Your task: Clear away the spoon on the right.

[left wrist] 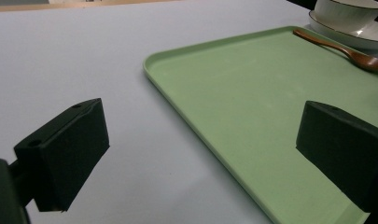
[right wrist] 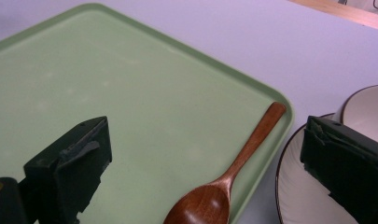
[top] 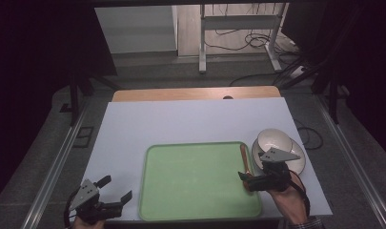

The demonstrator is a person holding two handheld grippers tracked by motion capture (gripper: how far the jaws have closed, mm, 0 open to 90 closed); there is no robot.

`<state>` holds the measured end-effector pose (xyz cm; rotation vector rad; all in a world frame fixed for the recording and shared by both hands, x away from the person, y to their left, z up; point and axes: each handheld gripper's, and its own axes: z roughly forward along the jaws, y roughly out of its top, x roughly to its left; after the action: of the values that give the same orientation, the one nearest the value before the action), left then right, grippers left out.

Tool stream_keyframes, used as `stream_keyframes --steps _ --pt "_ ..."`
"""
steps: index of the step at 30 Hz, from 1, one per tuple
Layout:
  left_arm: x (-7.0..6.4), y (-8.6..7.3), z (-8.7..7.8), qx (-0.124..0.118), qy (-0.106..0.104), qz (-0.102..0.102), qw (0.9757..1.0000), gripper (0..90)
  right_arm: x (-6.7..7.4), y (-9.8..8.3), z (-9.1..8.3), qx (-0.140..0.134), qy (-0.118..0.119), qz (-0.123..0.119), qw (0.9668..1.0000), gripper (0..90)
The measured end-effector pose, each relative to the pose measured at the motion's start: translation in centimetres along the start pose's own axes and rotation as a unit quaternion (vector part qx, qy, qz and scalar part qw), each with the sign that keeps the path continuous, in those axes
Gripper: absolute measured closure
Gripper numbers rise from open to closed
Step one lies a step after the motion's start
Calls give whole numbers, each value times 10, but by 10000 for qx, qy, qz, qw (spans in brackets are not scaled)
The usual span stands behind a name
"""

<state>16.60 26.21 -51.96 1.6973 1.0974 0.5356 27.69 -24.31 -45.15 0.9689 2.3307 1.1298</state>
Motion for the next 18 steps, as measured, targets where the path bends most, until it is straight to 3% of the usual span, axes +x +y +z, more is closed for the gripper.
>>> stream_keyframes --steps 18 --pt "1 0 0 -15 8 -19 10000 20 1 -17 -24 -167 -199 0 9997 11"
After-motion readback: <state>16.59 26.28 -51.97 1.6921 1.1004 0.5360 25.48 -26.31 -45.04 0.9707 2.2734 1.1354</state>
